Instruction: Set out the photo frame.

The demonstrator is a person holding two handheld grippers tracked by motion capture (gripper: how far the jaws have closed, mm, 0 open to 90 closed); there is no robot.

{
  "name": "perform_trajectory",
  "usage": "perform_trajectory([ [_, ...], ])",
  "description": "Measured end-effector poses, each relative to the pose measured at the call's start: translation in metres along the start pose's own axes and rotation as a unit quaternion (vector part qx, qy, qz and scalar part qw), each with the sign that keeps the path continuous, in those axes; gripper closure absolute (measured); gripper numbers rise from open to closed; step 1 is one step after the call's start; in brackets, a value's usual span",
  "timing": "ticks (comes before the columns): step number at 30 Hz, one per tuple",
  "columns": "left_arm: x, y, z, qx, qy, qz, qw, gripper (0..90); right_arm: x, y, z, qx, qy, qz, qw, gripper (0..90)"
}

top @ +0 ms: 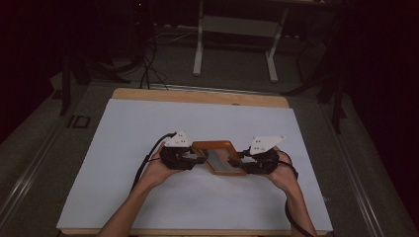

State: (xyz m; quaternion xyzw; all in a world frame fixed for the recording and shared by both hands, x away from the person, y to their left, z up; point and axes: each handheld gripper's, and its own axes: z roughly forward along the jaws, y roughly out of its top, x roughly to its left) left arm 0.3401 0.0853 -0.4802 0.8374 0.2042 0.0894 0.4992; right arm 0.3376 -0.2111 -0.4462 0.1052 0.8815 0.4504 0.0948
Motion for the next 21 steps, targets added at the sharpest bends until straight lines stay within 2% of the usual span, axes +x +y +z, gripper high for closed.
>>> perform_trajectory([
  [3,-0.005,0.003,0.0,0.004,0.005,0.016,0.9998,61.8,-0.002,-0.004,-0.002,0.005,-0.008,0.006,0.9999,66.9],
  [5,-0.009,0.004,0.0,0.006,0.007,0.025,0.9996,64.2,-0.004,-0.007,-0.004,0.007,-0.017,0.02,0.9996,65.8],
  [8,-0.015,0.007,0.001,0.008,0.005,0.032,0.9994,67.1,-0.007,-0.01,-0.005,0.017,-0.014,0.036,0.9991,63.1],
  [14,-0.018,0.012,0.003,0.014,0.003,0.045,0.9989,67.9,-0.007,-0.015,-0.008,0.018,-0.008,0.046,0.9987,63.2],
  [18,-0.018,0.013,0.002,0.011,0.002,0.041,0.9991,68.0,-0.008,-0.017,-0.008,0.016,-0.005,0.051,0.9986,63.3],
  [21,-0.016,0.014,-0.003,0.0,-0.002,0.03,0.9995,67.9,-0.008,-0.016,-0.008,0.008,-0.002,0.054,0.9985,63.6],
])
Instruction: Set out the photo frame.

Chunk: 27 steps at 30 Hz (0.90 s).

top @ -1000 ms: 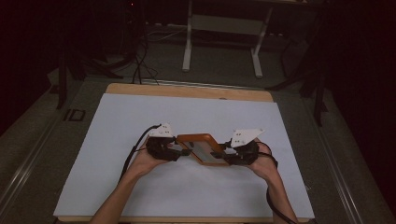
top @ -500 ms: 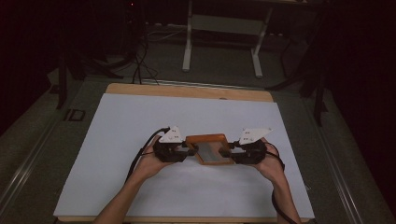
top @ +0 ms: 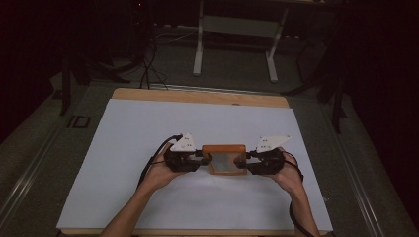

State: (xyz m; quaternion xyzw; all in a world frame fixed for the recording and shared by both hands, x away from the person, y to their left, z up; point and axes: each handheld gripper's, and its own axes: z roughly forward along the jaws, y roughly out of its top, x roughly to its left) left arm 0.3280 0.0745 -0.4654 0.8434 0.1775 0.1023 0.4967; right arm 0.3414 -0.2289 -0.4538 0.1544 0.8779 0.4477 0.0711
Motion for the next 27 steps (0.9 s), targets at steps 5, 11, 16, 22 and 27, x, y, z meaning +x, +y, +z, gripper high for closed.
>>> perform_trajectory([
  [5,0.001,0.003,-0.012,-0.014,0.004,-0.009,0.9998,67.8,0.002,0.005,0.001,-0.018,0.004,0.0,0.9998,63.6],
  [11,0.002,0.002,-0.025,-0.029,0.003,-0.024,0.9993,67.8,0.005,0.01,0.006,-0.041,0.011,0.003,0.9991,63.7],
  [16,0.003,0.001,-0.033,-0.037,0.007,-0.036,0.9987,67.6,0.008,0.013,0.011,-0.053,0.014,0.006,0.9985,63.7],
  [22,0.003,0.001,-0.042,-0.043,0.013,-0.041,0.9981,67.3,0.012,0.018,0.015,-0.062,0.013,0.006,0.998,63.6],
  [27,0.001,0.001,-0.048,-0.043,0.019,-0.048,0.9977,66.9,0.016,0.02,0.018,-0.065,0.012,0.012,0.9977,63.5],
])
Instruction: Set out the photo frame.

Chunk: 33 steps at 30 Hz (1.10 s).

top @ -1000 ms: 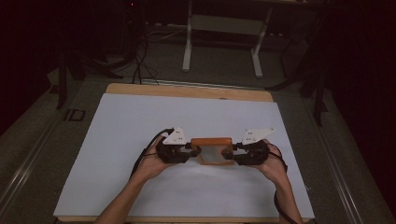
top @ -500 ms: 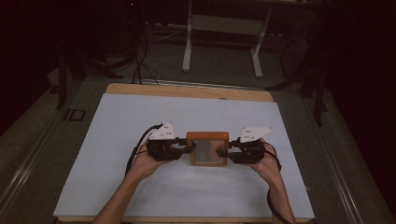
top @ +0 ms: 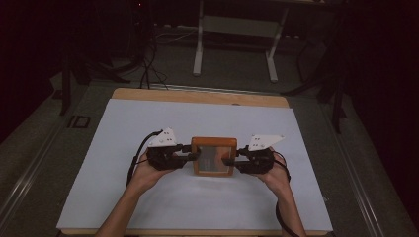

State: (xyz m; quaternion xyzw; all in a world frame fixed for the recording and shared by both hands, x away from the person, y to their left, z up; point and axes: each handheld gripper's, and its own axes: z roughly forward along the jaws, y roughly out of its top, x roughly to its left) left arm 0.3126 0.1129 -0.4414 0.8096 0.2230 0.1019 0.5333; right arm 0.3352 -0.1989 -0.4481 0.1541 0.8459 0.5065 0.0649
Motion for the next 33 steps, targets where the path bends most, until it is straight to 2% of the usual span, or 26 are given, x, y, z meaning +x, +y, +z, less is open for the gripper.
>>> perform_trajectory([
  [10,0.005,-0.006,-0.012,-0.004,0.013,-0.035,0.9993,65.9,0.003,0.002,0.015,-0.007,0.008,0.026,0.9996,63.5],
  [17,0.008,-0.011,-0.021,-0.007,0.022,-0.051,0.9984,65.6,0.006,0.005,0.026,-0.009,0.014,0.04,0.999,63.4],
  [25,0.012,-0.015,-0.025,-0.01,0.031,-0.074,0.9967,65.3,0.006,0.006,0.035,-0.013,0.019,0.061,0.9978,62.8],
  [29,0.015,-0.017,-0.025,-0.01,0.033,-0.089,0.9954,65.2,0.004,0.004,0.039,-0.017,0.024,0.081,0.9963,62.5],
  [33,0.016,-0.022,-0.023,-0.008,0.034,-0.104,0.994,65.2,0.003,0.002,0.043,-0.015,0.024,0.089,0.9956,62.0],
])
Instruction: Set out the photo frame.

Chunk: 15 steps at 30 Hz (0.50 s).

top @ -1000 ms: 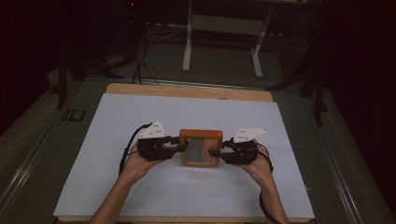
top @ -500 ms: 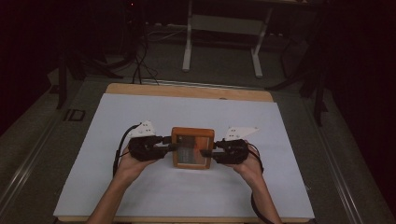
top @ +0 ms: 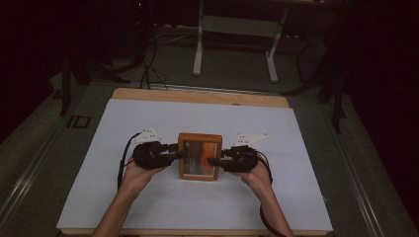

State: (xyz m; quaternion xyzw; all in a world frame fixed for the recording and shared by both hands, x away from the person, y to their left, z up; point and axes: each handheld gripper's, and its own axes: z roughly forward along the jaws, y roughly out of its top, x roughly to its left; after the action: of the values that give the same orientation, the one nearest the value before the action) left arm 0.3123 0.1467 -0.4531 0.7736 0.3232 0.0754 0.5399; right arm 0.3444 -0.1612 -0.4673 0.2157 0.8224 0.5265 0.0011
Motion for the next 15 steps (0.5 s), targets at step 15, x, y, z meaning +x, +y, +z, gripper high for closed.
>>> perform_trajectory([
  [15,0.009,-0.011,0.005,0.012,0.006,-0.034,0.9993,65.3,-0.009,-0.011,0.015,0.006,0.013,0.038,0.9992,61.2],
])
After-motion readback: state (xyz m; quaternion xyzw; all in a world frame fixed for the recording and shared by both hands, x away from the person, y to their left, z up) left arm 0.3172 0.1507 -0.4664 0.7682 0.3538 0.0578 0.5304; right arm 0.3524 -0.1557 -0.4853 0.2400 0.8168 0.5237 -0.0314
